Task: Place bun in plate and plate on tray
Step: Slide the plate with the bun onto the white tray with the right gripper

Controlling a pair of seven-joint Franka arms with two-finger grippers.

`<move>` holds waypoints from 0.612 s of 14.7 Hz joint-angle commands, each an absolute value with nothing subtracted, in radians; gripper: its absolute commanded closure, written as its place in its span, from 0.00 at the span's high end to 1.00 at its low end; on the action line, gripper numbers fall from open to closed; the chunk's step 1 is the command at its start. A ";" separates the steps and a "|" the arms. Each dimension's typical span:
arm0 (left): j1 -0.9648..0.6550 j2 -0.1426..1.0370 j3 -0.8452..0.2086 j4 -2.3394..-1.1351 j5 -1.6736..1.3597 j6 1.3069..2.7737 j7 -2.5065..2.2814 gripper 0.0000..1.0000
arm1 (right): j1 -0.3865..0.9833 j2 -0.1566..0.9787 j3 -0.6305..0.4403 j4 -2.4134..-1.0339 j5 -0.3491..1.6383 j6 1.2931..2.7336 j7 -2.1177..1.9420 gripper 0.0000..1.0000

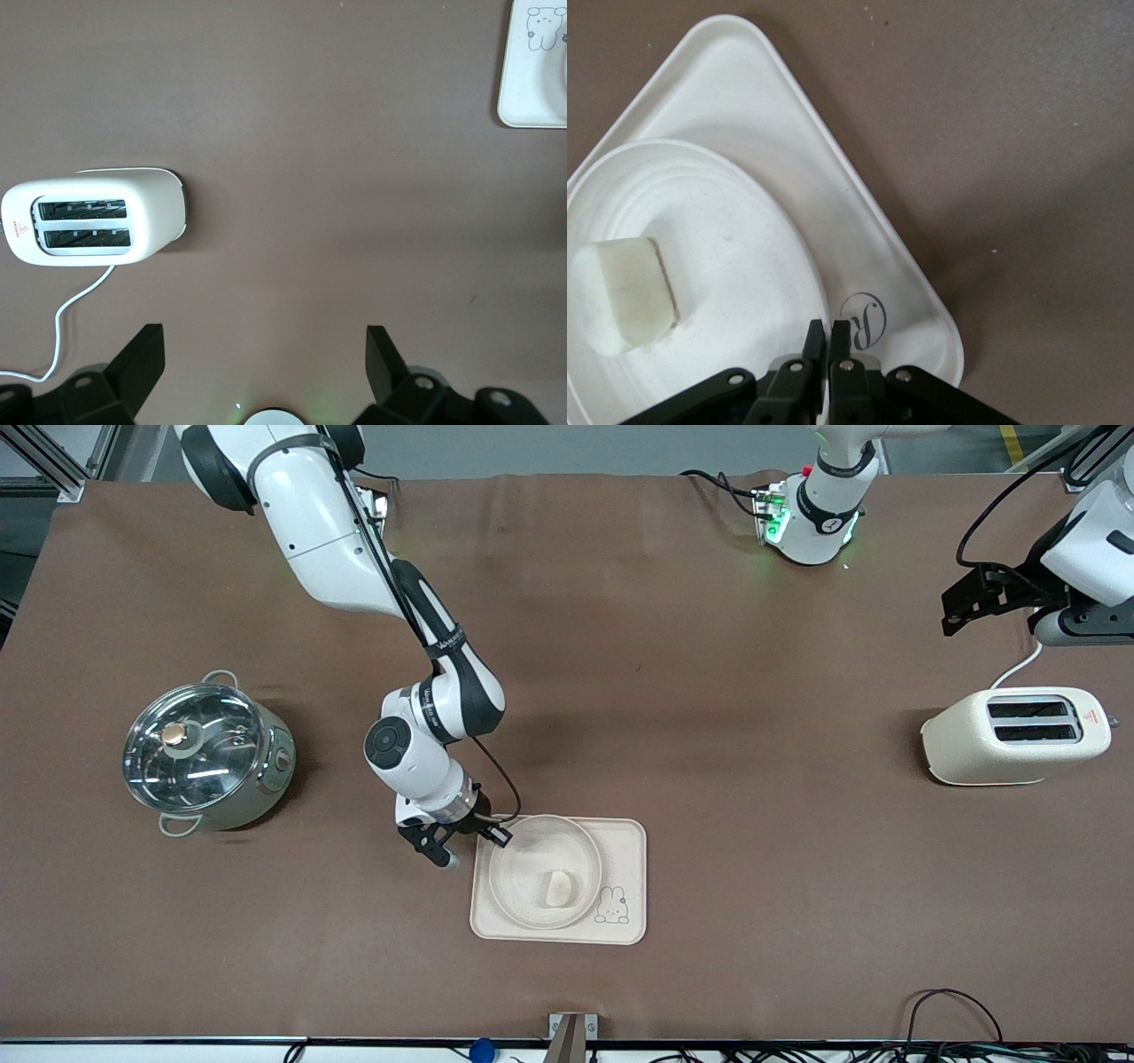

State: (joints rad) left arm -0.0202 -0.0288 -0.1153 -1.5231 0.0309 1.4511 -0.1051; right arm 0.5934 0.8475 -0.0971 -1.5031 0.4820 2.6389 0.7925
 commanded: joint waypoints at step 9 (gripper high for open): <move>-0.021 -0.038 -0.109 -1.529 0.026 1.462 -0.114 1.00 | 0.588 0.855 -0.091 -1.465 0.505 2.625 0.801 0.49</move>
